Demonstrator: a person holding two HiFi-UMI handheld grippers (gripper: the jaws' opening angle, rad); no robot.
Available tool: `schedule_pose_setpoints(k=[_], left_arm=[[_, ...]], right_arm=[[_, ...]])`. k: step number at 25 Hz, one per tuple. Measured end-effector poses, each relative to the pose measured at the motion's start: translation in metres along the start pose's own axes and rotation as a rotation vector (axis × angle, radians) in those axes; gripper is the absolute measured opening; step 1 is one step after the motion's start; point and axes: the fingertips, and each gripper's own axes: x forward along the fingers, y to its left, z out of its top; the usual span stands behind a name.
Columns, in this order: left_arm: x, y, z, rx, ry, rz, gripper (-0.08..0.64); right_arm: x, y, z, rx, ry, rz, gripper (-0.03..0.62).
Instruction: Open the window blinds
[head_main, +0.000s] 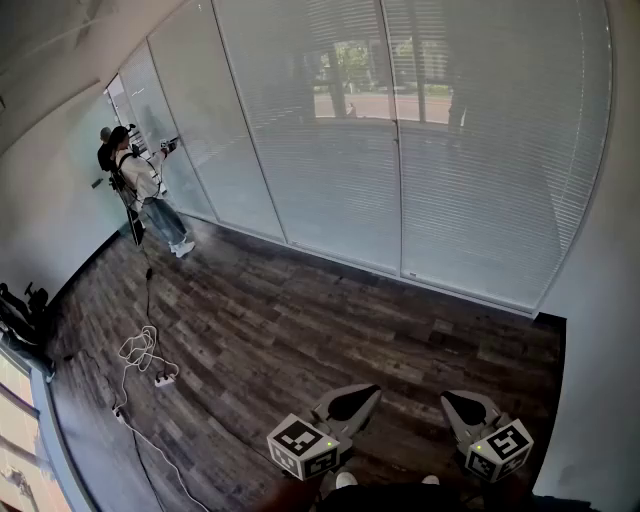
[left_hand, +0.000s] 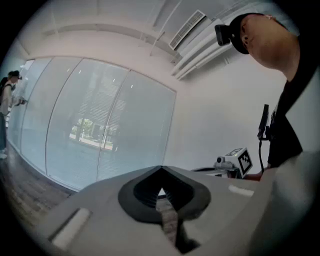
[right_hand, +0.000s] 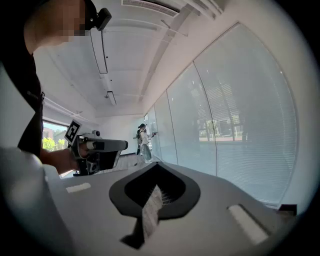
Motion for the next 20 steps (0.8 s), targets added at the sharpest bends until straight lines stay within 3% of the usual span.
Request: schedule_pose_setpoints(k=[11,17,20], left_arm=[[-0.002,-0.004,0.0,0.005,-0.021,0.01,0.0],[-0.009,-0.003,-0.005,-0.004,-0.019,0.013,0.0],[-0.016,-0.004,-0.01,0.001,0.0,0.0,0.0]], right_arm=[[-0.006,-0.004,-0.007,0.009,0.017,-0.016,0.023],[-0.001,0.023,0.01,0.012,-0.087,0.06,0.028],[0.001,0.026,0.003,-0.015,-0.064,0.027,0.028]])
